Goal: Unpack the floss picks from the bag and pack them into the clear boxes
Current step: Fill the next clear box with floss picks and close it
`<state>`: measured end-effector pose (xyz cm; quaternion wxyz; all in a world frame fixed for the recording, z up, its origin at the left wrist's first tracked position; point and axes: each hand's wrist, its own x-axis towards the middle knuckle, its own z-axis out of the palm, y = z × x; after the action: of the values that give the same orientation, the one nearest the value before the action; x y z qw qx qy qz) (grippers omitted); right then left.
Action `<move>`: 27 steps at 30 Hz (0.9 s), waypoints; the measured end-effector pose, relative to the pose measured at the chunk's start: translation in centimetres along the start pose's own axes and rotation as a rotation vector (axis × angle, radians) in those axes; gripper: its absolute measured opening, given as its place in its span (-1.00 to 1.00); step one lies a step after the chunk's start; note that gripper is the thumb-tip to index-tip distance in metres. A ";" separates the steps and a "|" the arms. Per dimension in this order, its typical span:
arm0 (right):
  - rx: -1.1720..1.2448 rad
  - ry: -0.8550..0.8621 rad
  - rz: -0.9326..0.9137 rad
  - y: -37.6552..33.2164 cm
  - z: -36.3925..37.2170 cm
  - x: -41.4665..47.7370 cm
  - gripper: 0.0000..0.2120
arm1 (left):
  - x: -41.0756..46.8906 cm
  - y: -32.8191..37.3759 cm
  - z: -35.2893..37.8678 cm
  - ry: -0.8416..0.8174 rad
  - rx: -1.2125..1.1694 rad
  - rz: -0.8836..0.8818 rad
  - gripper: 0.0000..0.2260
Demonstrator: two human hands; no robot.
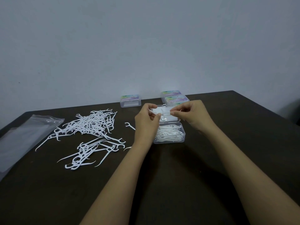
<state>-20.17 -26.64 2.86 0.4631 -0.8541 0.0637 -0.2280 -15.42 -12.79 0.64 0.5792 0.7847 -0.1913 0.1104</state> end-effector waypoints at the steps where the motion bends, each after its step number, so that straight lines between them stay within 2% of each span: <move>1: 0.006 0.022 0.005 -0.1 0.0 0.0 -0.87 | 0.0 -0.1 0.0 0.008 0.062 0.052 -0.82; 5: 0.013 0.047 0.002 -0.3 -0.1 -0.1 -0.88 | 0.0 -0.1 -0.1 0.048 0.245 0.190 -0.77; 12: 0.073 0.044 0.075 0.3 -1.0 0.2 -0.90 | 0.4 -0.1 -0.9 0.101 0.213 0.209 -0.71; 15: -0.001 -0.028 0.057 0.7 0.5 0.0 -0.88 | 0.6 -0.3 -1.1 0.034 0.218 0.245 -0.60; 18: -0.158 -0.113 0.053 1.1 1.6 0.0 -0.78 | 0.9 -0.5 -1.1 -0.045 0.274 0.294 -0.58; 20: -0.119 -0.056 0.058 1.3 1.3 0.3 -0.70 | 0.8 -0.6 -0.9 -0.132 0.363 0.361 -0.58; 23: -0.057 0.065 0.058 1.3 0.4 0.4 -0.73 | 0.5 -0.7 0.1 -0.279 0.540 0.449 -0.61; 25: -0.049 0.090 0.052 1.3 0.2 0.4 -0.75 | 0.4 -0.3 1.0 -0.396 0.780 0.427 -0.62; 27: -0.069 0.076 0.059 1.2 0.2 0.4 -0.75 | 0.4 0.0 1.3 -0.437 0.925 0.385 -0.61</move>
<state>-19.61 -27.25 1.91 0.4370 -0.8581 0.1143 -0.2444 -15.14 -14.11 0.35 0.0897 0.9130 -0.3790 0.1215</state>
